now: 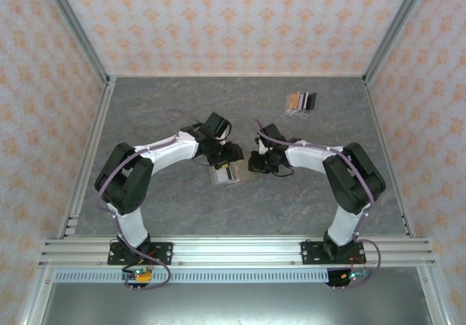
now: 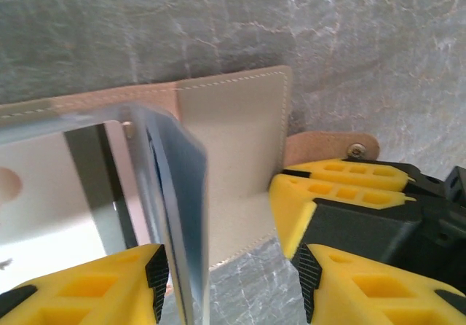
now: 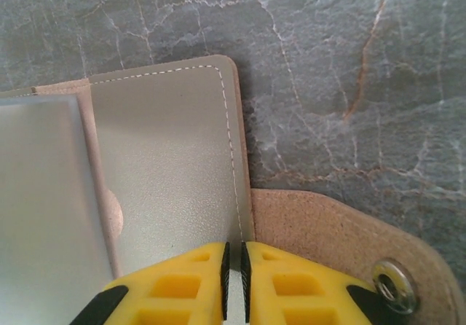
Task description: Take the credit cards out of the card holder
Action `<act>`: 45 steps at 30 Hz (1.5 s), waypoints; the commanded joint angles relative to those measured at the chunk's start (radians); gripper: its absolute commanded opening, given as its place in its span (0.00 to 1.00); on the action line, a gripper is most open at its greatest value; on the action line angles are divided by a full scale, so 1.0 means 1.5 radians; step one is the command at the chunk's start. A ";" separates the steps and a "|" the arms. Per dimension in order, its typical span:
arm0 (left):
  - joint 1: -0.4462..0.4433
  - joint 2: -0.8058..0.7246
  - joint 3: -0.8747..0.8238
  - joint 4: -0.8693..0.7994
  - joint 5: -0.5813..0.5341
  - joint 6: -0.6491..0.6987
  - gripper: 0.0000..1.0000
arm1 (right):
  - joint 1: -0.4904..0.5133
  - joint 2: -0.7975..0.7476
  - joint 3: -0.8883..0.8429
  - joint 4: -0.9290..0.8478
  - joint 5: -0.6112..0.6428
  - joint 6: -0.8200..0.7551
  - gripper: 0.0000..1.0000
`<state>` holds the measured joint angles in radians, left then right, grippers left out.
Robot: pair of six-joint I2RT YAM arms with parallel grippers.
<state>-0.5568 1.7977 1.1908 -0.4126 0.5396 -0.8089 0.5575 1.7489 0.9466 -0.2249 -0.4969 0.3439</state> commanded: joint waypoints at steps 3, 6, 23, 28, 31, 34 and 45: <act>-0.008 -0.007 0.022 0.033 0.031 0.000 0.53 | -0.004 -0.080 -0.057 0.051 0.050 0.008 0.17; -0.008 -0.007 0.030 0.031 0.024 -0.001 0.53 | -0.007 -0.119 -0.083 0.075 0.070 0.014 0.17; 0.006 -0.007 0.016 0.080 0.028 -0.007 0.45 | -0.007 -0.202 -0.139 0.160 0.040 0.014 0.18; 0.009 -0.011 0.007 0.075 0.020 -0.001 0.40 | -0.006 -0.203 -0.140 0.173 0.022 0.013 0.18; 0.020 -0.011 -0.012 0.073 -0.011 -0.010 0.35 | -0.007 -0.175 -0.124 0.160 0.005 0.014 0.16; 0.030 -0.009 -0.044 0.095 -0.016 -0.028 0.31 | -0.003 -0.143 -0.105 0.154 -0.018 0.015 0.14; 0.033 0.030 -0.063 0.131 0.012 -0.039 0.29 | 0.011 -0.053 -0.047 0.092 0.008 0.019 0.20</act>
<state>-0.5087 1.8198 1.1046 -0.2485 0.5457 -0.8623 0.5690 1.6459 0.8368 -0.0395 -0.5190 0.3717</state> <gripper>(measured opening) 0.285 0.186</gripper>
